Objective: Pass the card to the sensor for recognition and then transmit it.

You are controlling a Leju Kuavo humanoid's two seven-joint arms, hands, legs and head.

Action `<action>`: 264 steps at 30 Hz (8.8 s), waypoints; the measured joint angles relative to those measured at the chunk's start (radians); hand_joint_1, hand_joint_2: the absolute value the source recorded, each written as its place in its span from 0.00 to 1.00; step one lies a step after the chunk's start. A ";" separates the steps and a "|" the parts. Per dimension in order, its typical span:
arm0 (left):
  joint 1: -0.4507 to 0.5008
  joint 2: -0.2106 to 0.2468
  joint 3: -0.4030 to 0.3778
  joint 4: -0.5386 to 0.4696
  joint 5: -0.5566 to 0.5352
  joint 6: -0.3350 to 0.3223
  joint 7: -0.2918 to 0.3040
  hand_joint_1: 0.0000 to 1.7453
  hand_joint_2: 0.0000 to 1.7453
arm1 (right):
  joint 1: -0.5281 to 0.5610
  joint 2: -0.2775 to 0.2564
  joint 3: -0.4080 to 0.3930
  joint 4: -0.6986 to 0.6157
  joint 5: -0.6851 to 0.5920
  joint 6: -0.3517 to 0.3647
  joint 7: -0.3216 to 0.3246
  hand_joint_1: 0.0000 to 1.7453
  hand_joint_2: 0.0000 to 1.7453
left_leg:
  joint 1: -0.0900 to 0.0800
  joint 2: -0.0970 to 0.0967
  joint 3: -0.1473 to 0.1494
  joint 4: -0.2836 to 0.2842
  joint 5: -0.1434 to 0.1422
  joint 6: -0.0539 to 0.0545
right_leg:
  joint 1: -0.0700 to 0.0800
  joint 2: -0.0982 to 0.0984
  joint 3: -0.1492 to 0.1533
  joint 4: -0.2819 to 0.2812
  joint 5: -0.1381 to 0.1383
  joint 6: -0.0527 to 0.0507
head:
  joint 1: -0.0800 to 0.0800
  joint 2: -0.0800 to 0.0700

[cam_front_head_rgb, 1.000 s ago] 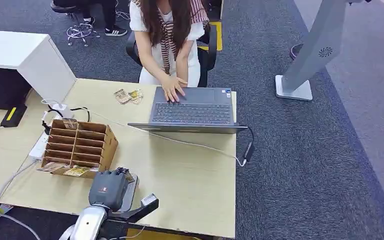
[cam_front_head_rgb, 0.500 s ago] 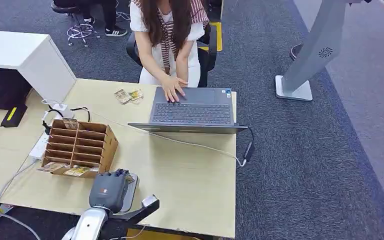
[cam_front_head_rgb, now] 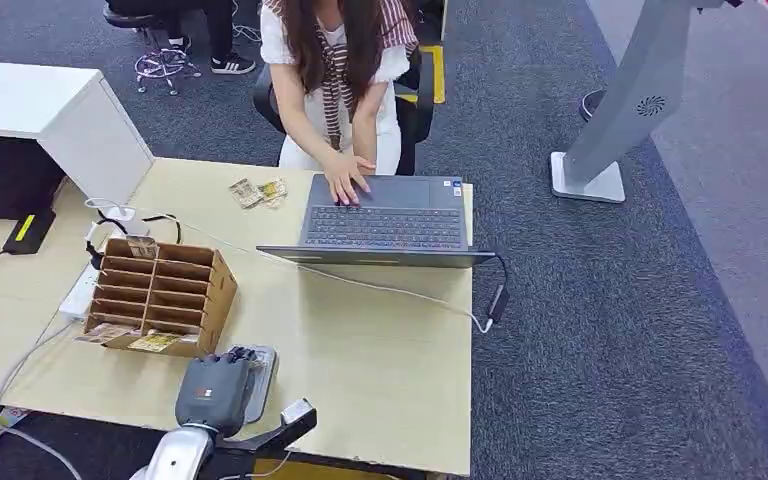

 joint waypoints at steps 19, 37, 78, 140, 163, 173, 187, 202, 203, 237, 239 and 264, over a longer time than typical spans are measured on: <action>-0.023 -0.005 0.016 -0.053 0.009 0.059 -0.044 1.00 1.00 | 0.000 0.000 -0.006 0.000 0.019 -0.001 -0.014 0.00 1.00 | 0.000 0.000 -0.001 0.000 0.000 0.000 | 0.000 0.000 -0.002 0.000 0.000 0.000 | 0.000 0.000; -0.346 -0.038 0.151 -0.115 -0.028 0.257 -0.123 1.00 1.00 | -0.003 0.000 -0.002 0.000 0.101 0.012 -0.040 0.00 1.00 | 0.000 0.000 -0.002 0.000 0.001 0.000 | 0.000 0.000 -0.003 0.000 0.000 0.000 | 0.000 0.000; -0.539 -0.001 0.275 0.196 0.056 0.289 -0.200 0.00 1.00 | -0.010 0.000 0.016 0.005 0.117 0.017 -0.045 0.00 1.00 | 0.000 0.002 -0.003 0.000 0.001 0.000 | 0.000 0.002 -0.004 0.001 0.001 -0.001 | 0.000 0.000; 0.008 -0.004 0.427 -0.084 0.100 0.142 -0.188 0.00 1.00 | 0.006 0.016 -0.105 -0.017 0.127 0.011 -0.037 0.00 1.00 | 0.000 0.001 -0.003 0.000 -0.003 0.000 | 0.000 0.001 -0.004 0.000 -0.002 0.000 | 0.000 0.000; 0.007 -0.011 0.428 -0.059 0.097 0.095 -0.144 0.00 1.00 | 0.005 0.016 -0.106 -0.017 0.145 0.012 -0.034 0.00 1.00 | 0.000 0.001 -0.003 0.000 -0.003 0.000 | 0.000 0.001 -0.004 0.000 -0.002 0.000 | 0.000 0.000; 0.005 -0.015 0.427 -0.049 0.091 0.086 -0.144 0.00 1.00 | 0.004 0.016 -0.107 -0.017 0.159 0.013 -0.034 0.00 1.00 | 0.000 0.001 -0.003 0.000 -0.003 0.000 | 0.000 0.001 -0.004 0.000 -0.002 0.000 | 0.000 0.000; 0.002 -0.020 0.427 -0.045 0.093 0.080 -0.145 1.00 1.00 | 0.002 0.016 -0.110 -0.017 0.160 0.015 -0.034 0.00 1.00 | 0.000 0.001 -0.003 0.000 -0.003 0.000 | 0.000 0.001 -0.004 0.000 -0.002 0.000 | 0.000 0.000; -0.002 -0.020 0.427 -0.045 0.118 0.088 -0.163 1.00 1.00 | 0.001 0.017 -0.117 -0.018 0.161 0.016 -0.039 0.00 1.00 | 0.000 0.002 -0.002 0.000 -0.003 0.000 | 0.000 0.002 -0.004 0.000 -0.002 0.000 | 0.000 0.000; -0.002 -0.020 0.427 -0.045 0.119 0.090 -0.165 1.00 1.00 | 0.001 0.016 -0.117 -0.018 0.161 0.016 -0.040 0.00 1.00 | 0.000 0.002 -0.002 0.000 -0.003 0.000 | 0.000 0.002 -0.004 0.000 -0.002 0.000 | 0.000 0.000; -0.138 0.007 0.273 -0.296 0.112 0.342 -0.294 1.00 1.00 | -0.004 0.031 -0.151 -0.024 0.231 0.015 -0.074 0.00 1.00 | 0.000 0.001 -0.002 0.000 0.000 -0.001 | 0.000 0.001 -0.004 0.001 -0.001 -0.001 | 0.000 0.000; -0.218 0.021 0.273 -0.226 0.076 0.345 -0.296 1.00 1.00 | -0.006 0.031 -0.144 -0.023 0.245 0.017 -0.077 0.00 1.00 | 0.000 -0.001 -0.002 0.000 0.001 -0.001 | 0.000 -0.001 -0.004 0.001 0.000 -0.001 | 0.000 0.000; -0.670 0.099 0.266 0.428 -0.048 0.400 -0.190 1.00 1.00 | -0.021 0.027 -0.076 0.006 0.312 0.017 -0.074 0.00 1.00 | 0.000 0.002 -0.003 0.000 0.002 -0.001 | 0.000 0.002 -0.005 0.001 0.001 -0.002 | 0.000 0.000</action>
